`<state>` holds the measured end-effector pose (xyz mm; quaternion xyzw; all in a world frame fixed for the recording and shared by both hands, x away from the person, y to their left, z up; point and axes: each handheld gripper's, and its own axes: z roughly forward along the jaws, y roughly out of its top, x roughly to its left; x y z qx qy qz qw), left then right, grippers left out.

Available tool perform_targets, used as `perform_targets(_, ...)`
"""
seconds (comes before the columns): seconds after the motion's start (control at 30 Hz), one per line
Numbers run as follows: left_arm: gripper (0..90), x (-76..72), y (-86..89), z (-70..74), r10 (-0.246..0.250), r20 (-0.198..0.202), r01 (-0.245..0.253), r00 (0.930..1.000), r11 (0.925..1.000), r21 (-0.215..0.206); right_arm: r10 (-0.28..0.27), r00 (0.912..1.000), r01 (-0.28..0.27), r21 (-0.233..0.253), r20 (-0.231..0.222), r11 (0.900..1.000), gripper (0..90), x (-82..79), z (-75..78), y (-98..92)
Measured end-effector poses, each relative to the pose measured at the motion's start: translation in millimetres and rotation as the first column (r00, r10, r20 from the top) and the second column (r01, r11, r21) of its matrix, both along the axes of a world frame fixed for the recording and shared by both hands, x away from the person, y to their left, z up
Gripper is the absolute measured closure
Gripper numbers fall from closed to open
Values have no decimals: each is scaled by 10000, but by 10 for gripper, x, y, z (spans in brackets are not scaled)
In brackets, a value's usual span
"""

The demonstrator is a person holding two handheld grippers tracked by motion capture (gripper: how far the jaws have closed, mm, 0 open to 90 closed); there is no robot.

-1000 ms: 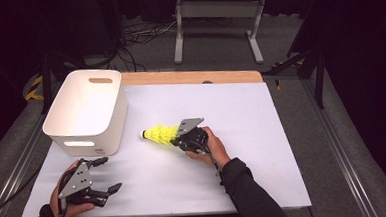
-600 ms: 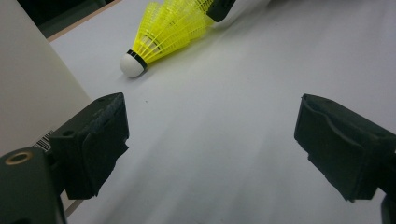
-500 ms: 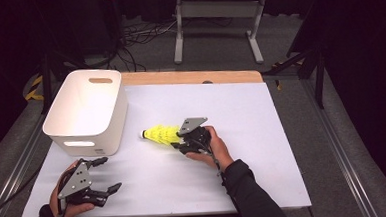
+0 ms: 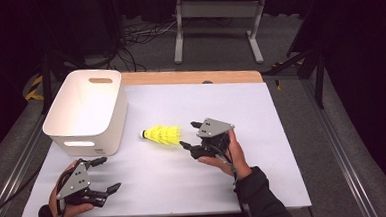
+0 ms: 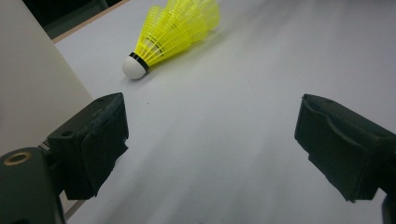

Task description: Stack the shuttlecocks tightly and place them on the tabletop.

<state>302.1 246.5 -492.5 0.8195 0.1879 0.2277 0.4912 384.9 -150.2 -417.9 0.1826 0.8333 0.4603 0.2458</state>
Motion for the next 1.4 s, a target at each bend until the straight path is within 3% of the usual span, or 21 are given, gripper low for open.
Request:
perform_targets(0.1,102,4,-2,-1,-11,-5,11,10000,10000,-6,-48,9997,38,420,249,9991,259,-82,37,-101)
perform_targets(0.23,100,4,-3,1,9,5,-9,10000,10000,5,-113,9980,79,550,624,9985,242,-171,41,-210)
perform_targets(0.73,98,-2,14,11,50,69,-50,10000,10000,-25,-501,9936,476,272,1011,9985,179,-417,-142,-389)
perform_targets(0.9,95,-1,15,10,62,79,-61,9999,10000,-48,-652,9916,604,457,1121,9971,148,-500,-206,-458)
perform_targets(1.07,93,-7,19,14,81,92,-80,9999,9999,-67,-775,9929,742,394,905,9965,130,-546,-294,-520)
perform_targets(1.23,91,-15,21,21,89,165,-88,9998,10000,-36,-1141,9879,1117,286,1048,9933,122,-594,-409,-601)
perform_targets(1.33,89,-16,30,23,108,164,-106,9998,9998,-137,-1333,9881,1303,428,769,9905,114,-601,-481,-677)
perform_targets(1.4,88,-15,31,27,109,190,-106,9998,9998,-162,-1434,9860,1428,130,846,9897,112,-601,-528,-705)
